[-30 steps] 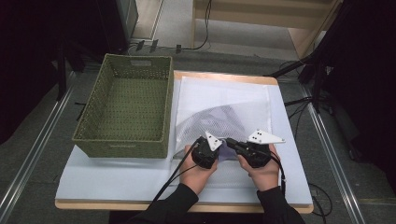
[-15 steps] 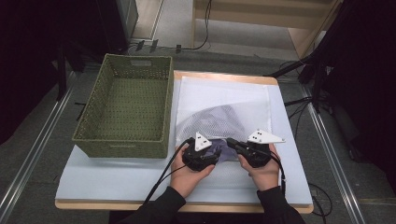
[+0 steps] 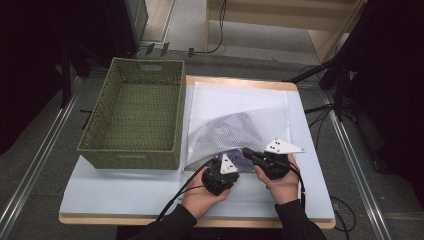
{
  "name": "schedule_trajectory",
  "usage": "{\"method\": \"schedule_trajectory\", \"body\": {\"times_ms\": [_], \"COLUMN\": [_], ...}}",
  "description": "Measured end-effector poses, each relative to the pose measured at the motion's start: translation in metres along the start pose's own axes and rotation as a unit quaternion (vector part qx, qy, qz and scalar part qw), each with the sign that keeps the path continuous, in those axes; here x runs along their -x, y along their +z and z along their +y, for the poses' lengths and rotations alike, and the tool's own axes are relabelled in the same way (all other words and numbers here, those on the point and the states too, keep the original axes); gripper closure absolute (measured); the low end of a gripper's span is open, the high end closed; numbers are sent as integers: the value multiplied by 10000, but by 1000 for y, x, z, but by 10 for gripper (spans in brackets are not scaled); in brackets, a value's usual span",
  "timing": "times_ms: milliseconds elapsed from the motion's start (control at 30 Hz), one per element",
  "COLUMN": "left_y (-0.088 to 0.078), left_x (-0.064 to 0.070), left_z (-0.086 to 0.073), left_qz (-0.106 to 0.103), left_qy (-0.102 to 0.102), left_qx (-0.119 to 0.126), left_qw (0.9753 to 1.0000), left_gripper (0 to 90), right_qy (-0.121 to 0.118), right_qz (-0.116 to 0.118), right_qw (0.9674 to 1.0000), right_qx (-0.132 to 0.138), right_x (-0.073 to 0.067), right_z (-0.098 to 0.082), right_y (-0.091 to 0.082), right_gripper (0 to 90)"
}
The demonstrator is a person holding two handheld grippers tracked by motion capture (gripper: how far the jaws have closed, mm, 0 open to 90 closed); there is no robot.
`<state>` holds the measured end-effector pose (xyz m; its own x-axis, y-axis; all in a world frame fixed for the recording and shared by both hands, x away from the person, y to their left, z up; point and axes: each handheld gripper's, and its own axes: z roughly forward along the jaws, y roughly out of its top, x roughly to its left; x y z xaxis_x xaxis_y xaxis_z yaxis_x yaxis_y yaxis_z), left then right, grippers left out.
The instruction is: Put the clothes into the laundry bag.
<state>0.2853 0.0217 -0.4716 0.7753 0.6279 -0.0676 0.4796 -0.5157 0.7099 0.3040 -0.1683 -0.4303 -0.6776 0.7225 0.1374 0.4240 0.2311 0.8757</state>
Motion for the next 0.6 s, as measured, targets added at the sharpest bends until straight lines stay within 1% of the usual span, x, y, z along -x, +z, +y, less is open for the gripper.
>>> {"method": "schedule_trajectory", "body": {"times_ms": [67, 100, 133, 167, 200, 233, 267, 333, 400, 433, 467, 500, 533, 567, 600], "left_y": [4, 6, 8, 11, 12, 14, 16, 19, 21, 22, 21, 22, 22, 22, 19], "left_x": [-5, -7, -9, -10, -10, -10, -10, -12, -15, -18, -20, -24, -27, -29, -28], "left_z": [3, 5, 7, 9, 10, 12, 13, 15, 17, 17, 18, 18, 18, 18, 17], "left_qz": [96, 157, 269, 467, 603, 788, 896, 1132, 1378, 1596, 1707, 1760, 1718, 1594, 1463], "left_qy": [-210, -220, -208, -149, -83, 34, 51, 50, -45, -185, -296, -440, -585, -659, -655], "left_qx": [46, 69, 67, 63, 84, 79, 97, 110, 176, 226, 254, 312, 359, 376, 402], "left_qw": [9997, 9996, 9994, 9988, 9981, 9969, 9959, 9935, 9903, 9868, 9846, 9829, 9827, 9843, 9863], "left_gripper": [900, 900, 900, 900, 900, 900, 900, 900, 900, 900, 900, 900, 900, 900, 889], "right_qy": [-7, -3, 14, 25, 24, 29, 29, 27, 33, 17, 19, 15, 3, 9, 30], "right_qz": [8, 7, 11, 12, 16, 11, 13, 6, 11, 11, 4, 2, -4, -4, -2], "right_qw": [10000, 10000, 10000, 10000, 10000, 10000, 10000, 10000, 10000, 10000, 10000, 10000, 10000, 10000, 10000], "right_qx": [-4, -1, 1, 5, 8, 15, 5, -9, -4, -3, -6, -7, -12, -14, -14], "right_x": [0, 0, 1, 1, 2, 2, 2, 1, 1, 1, 1, 1, 2, 2, 2], "right_z": [0, 0, 0, 0, -1, -1, -1, -1, -1, -1, -1, -1, -1, -1, -1], "right_y": [0, 0, 0, 0, 0, 0, 0, -1, -1, 0, 0, 0, 0, 0, 1], "right_gripper": [900, 900, 900, 900, 900, 900, 900, 900, 900, 900, 900, 900, 900, 900, 900]}}
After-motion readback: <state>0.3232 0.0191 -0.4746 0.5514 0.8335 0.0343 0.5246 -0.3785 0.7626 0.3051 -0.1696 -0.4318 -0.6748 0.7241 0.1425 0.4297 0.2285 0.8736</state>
